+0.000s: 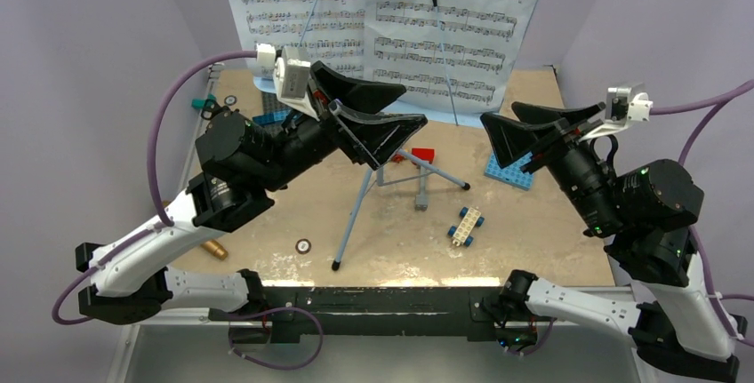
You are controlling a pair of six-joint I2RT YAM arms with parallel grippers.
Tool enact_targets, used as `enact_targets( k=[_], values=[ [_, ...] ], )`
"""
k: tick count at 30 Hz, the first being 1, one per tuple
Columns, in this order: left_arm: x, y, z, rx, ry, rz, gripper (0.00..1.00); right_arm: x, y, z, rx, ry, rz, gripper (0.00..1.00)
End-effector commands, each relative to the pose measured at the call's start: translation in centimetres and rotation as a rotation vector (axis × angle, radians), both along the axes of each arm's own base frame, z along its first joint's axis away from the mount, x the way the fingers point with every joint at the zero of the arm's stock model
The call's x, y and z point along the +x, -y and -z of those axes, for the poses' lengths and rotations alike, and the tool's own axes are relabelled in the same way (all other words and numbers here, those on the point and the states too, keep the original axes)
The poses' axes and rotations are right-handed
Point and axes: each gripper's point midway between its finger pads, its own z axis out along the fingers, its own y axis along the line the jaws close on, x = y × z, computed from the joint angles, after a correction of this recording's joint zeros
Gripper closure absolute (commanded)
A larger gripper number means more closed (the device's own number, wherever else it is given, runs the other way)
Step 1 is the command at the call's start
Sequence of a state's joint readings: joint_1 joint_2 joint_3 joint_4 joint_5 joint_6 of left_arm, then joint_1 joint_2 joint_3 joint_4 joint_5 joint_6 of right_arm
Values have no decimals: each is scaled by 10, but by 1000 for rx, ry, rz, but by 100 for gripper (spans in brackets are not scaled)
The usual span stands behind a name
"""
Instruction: Pack up the instrument practice props
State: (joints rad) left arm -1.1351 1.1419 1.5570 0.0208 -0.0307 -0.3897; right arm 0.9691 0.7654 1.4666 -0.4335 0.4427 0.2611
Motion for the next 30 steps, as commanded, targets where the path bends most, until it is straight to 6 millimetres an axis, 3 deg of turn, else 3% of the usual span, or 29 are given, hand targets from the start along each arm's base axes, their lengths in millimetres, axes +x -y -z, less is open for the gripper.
enact_targets(
  k=[1,19,25,30],
  values=[
    [-7,-6,-29,-65,45,10,26,1,4,-4,-3,14,20,24],
    [-6,4,-34,-65,42,29,26,11,-12,-6,-52,14,12,26],
    [-4,8,-34,-66,42,32,26,7,-16,-8,-38,42,-24,35],
    [-2,13,-34,-64,48,29,27,8,-16,-10,-26,57,-17,52]
  ],
)
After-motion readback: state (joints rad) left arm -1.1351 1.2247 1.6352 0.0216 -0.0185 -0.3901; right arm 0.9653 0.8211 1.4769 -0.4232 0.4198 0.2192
